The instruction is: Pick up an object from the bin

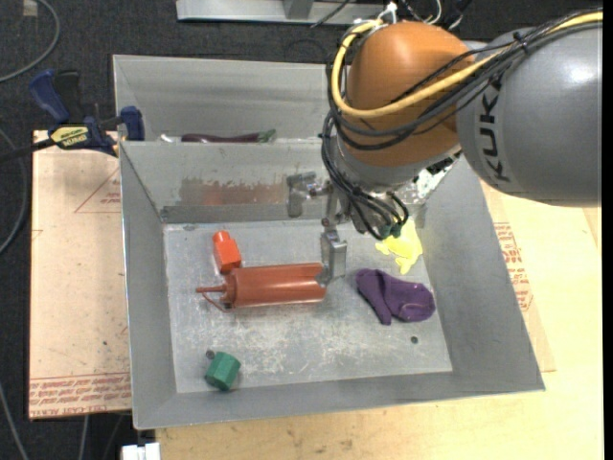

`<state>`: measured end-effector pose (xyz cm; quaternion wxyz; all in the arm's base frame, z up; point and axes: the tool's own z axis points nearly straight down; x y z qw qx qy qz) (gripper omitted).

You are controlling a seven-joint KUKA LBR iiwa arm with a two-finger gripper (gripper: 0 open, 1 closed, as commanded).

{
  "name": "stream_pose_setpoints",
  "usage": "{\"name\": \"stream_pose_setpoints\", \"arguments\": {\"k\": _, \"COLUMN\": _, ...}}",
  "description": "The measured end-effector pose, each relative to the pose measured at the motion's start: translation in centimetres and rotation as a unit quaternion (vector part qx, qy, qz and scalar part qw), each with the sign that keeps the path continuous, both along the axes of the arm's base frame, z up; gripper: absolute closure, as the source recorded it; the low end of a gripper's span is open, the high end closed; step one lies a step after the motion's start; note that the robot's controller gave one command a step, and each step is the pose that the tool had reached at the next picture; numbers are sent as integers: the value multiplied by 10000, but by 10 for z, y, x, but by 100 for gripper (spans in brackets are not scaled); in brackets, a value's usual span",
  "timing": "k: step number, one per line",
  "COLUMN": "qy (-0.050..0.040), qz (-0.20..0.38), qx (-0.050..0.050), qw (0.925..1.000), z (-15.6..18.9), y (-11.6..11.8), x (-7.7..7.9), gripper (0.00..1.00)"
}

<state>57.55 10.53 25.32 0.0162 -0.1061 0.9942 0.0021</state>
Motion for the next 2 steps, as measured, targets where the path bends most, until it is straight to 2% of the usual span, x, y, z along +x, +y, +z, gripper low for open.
{"name": "stream_pose_setpoints", "arguments": {"k": 1, "qy": 10, "qz": 394, "qx": -3, "qw": 9992, "z": -60, "y": 7, "x": -5, "gripper": 0}}
{"name": "stream_pose_setpoints", "arguments": {"k": 2, "qy": -6, "qz": 976, "qx": -26, "qw": 9952, "z": -101, "y": 15, "x": -9, "gripper": 0}}
